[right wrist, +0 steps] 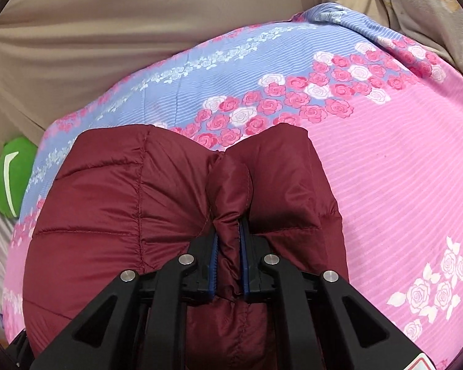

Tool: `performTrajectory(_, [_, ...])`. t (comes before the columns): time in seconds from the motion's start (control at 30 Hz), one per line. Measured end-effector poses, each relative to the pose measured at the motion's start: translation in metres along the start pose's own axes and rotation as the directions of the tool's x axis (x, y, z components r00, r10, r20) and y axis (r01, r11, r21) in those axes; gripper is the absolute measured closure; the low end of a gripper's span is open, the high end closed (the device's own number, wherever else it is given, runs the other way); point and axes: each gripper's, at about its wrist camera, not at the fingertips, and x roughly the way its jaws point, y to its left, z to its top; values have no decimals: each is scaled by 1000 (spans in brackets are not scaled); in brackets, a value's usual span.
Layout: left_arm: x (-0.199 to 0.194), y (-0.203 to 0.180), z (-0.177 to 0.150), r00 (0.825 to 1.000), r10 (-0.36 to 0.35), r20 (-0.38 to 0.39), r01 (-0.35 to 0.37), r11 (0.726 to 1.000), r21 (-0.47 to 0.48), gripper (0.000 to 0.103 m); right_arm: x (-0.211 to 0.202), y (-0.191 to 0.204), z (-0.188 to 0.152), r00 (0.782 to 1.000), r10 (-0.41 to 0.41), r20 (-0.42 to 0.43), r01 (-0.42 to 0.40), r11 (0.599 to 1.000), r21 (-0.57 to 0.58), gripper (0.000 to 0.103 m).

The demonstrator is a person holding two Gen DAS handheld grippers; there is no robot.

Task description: Fold large clothes

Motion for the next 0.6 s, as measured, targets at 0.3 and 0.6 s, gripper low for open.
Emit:
performTrajectory(0.3, [-1,4,1,1000,-10,-16,9,1000,-18,6,-118,-4,-28,989,86,124,-90,996,21,82])
performTrajectory(0.6, [0,3,1,1000,-8,-14,8,1000,-3,6,-96,-11,-107,998,-47,-41,44,996,-74,96])
